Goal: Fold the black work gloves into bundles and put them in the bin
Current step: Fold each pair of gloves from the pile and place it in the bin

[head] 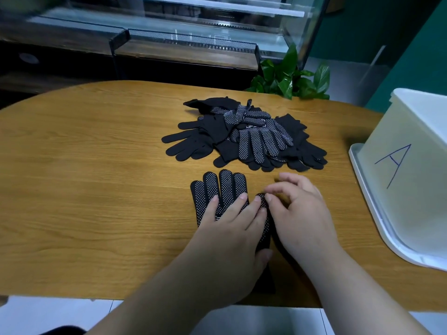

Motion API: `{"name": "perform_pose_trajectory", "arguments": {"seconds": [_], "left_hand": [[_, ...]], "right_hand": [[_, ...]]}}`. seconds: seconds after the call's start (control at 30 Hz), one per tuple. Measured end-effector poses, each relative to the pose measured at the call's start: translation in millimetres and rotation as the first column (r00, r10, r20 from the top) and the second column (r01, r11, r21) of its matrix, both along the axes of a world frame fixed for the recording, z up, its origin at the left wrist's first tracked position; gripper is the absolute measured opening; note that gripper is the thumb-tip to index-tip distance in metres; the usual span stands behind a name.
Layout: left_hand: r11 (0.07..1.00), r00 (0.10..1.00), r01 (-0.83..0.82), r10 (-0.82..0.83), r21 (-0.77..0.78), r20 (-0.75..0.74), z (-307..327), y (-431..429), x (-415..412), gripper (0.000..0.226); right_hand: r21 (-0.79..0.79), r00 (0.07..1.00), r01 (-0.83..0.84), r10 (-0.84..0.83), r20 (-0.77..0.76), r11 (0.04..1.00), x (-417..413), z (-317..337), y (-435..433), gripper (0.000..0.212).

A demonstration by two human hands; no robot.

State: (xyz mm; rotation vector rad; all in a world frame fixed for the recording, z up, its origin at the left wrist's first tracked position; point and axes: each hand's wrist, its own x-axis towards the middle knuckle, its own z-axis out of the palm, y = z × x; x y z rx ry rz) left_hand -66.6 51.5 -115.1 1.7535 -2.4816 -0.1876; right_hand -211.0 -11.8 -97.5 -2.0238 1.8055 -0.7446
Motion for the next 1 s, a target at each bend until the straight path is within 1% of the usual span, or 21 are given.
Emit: {"name": "perform_pose_trajectory", "arguments": {"seconds": [0.07, 0.1, 0.17, 0.27, 0.33, 0.4, 0.5, 0.6, 0.7, 0.8, 0.87, 0.93, 1.0], "left_hand": [[0.999, 0.999, 0.011, -0.009, 0.048, -0.041, 4, -1, 3, 0.072], [0.999, 0.997, -0.001, 0.004, 0.042, -0.08, 7, -3, 5, 0.073], [0.997, 0.991, -0.057, 0.064, 0.058, -0.122, 14, -5, 10, 0.067], [0.993, 0.992, -0.117, 0.119, 0.03, -0.05, 20, -13, 20, 0.063], [0.99, 0.991, -0.137, 0.137, 0.039, 0.008, 19, -21, 27, 0.067], [0.987, 0.988, -0.149, 0.147, 0.06, 0.041, 14, -27, 31, 0.071], [0.984, 0.986, -0.164, 0.161, 0.071, 0.05, 8, -28, 33, 0.078], [0.983, 0.982, -0.176, 0.173, 0.042, 0.079, 3, -25, 33, 0.09], [0.984, 0.982, -0.177, 0.174, 0.026, 0.074, -1, -24, 31, 0.092], [0.986, 0.984, -0.169, 0.169, -0.004, 0.057, -3, -25, 32, 0.089], [0.987, 0.985, -0.163, 0.163, -0.005, 0.054, -5, -26, 33, 0.087], [0.987, 0.985, -0.158, 0.159, -0.016, 0.062, -6, -26, 32, 0.088], [0.983, 0.98, -0.186, 0.186, -0.009, 0.063, -7, -26, 32, 0.088]], "right_hand": [[0.02, 0.999, -0.026, 0.027, -0.032, 0.999, 0, 0, 0, 0.015], [0.036, 0.998, -0.033, 0.035, -0.052, 0.999, 0, 0, 0, 0.016], [0.034, 0.998, -0.039, 0.041, -0.046, 0.999, -1, -2, -2, 0.017], [0.004, 0.997, -0.052, 0.051, 0.059, 0.999, 1, 1, -7, 0.016], [-0.012, 0.994, -0.077, 0.078, 0.077, 0.997, 7, 5, -15, 0.018], [-0.006, 0.991, -0.135, 0.135, 0.001, 0.991, 18, 8, -23, 0.023], [0.008, 0.972, -0.2, 0.199, -0.124, 0.98, 31, 5, -29, 0.029], [-0.029, 0.964, -0.21, 0.202, -0.174, 0.977, 36, -2, -29, 0.032], [-0.058, 0.968, -0.213, 0.203, -0.15, 0.975, 36, -5, -30, 0.031], [-0.088, 0.977, -0.21, 0.204, -0.07, 0.974, 33, -8, -30, 0.028], [-0.097, 0.984, -0.178, 0.175, -0.039, 0.979, 31, -9, -31, 0.023], [-0.11, 0.991, -0.135, 0.133, -0.029, 0.985, 30, -10, -32, 0.017], [-0.131, 0.989, -0.143, 0.137, -0.052, 0.981, 30, -11, -33, 0.017]]}}
